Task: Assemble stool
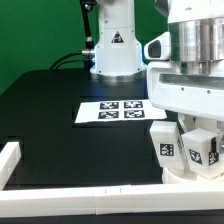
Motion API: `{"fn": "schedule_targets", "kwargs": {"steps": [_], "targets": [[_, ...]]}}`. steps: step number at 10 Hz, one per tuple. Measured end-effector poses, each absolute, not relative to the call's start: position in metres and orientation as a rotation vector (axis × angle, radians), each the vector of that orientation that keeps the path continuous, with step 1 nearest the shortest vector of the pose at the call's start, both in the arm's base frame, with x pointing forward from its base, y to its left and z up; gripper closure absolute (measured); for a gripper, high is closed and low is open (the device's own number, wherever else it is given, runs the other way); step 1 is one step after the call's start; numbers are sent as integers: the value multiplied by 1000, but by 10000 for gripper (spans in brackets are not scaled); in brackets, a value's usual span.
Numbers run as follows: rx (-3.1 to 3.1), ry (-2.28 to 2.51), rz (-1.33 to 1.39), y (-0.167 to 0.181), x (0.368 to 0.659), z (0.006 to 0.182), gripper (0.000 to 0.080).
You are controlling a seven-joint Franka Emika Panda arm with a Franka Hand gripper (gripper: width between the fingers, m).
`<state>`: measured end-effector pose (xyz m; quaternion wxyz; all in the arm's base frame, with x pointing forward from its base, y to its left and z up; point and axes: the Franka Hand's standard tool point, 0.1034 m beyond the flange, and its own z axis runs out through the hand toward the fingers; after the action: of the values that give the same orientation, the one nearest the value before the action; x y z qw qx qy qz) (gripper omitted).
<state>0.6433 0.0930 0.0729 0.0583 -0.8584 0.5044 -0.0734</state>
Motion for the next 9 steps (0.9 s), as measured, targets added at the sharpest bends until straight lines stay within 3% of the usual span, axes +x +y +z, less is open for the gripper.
{"fn": "schedule_targets", "kwargs": {"steps": [4,6,9], "targets": [[-1946,2182,-139,101,639,71,462],[-1880,2237,-129,101,639,71,462],[-1284,2521,-94,103,640,71,462]]}}
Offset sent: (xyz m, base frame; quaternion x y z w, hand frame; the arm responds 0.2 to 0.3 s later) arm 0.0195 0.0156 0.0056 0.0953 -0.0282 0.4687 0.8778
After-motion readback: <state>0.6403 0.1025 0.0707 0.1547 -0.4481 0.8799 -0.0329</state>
